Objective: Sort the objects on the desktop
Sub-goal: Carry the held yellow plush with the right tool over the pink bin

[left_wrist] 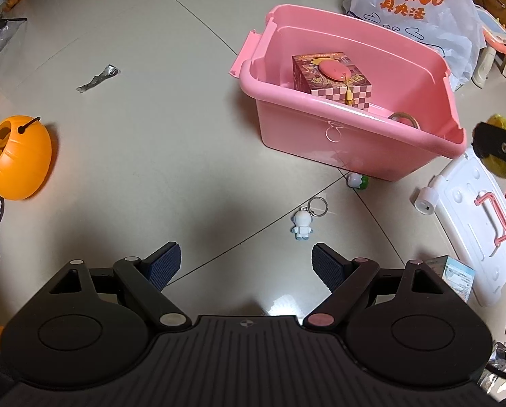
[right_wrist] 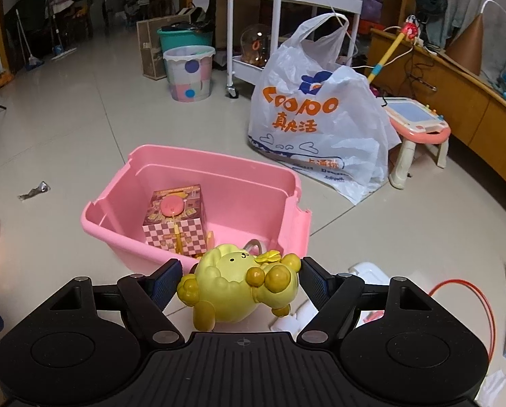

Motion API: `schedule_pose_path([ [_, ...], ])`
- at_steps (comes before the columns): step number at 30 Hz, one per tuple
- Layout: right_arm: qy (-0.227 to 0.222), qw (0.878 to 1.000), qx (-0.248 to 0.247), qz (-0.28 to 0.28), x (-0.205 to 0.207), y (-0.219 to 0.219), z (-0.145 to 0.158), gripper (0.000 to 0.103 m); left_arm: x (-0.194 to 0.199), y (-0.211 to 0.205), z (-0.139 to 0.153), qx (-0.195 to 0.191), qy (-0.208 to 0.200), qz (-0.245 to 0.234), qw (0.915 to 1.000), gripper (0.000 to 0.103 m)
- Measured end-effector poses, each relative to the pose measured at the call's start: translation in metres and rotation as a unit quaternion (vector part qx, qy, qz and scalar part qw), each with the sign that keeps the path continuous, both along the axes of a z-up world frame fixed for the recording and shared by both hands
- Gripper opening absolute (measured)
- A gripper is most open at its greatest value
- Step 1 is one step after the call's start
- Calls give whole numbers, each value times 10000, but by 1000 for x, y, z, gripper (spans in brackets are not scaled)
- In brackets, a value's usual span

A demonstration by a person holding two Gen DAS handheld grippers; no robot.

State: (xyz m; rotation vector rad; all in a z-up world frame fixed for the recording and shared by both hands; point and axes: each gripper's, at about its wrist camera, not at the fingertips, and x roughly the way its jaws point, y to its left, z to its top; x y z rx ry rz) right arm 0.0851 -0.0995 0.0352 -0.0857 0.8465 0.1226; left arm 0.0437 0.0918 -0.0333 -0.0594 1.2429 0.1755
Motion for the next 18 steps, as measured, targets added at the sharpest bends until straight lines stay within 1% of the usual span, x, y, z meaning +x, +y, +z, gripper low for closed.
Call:
schedule_pose_path([
  [5,1,10000,57,16,17,2,-3,72,1,1,-1,-13,23,22,10000,87],
  [18,53,9992,-250,314,64,14,-14,72,3,2,-5,-100,-39,-11,9999,87],
])
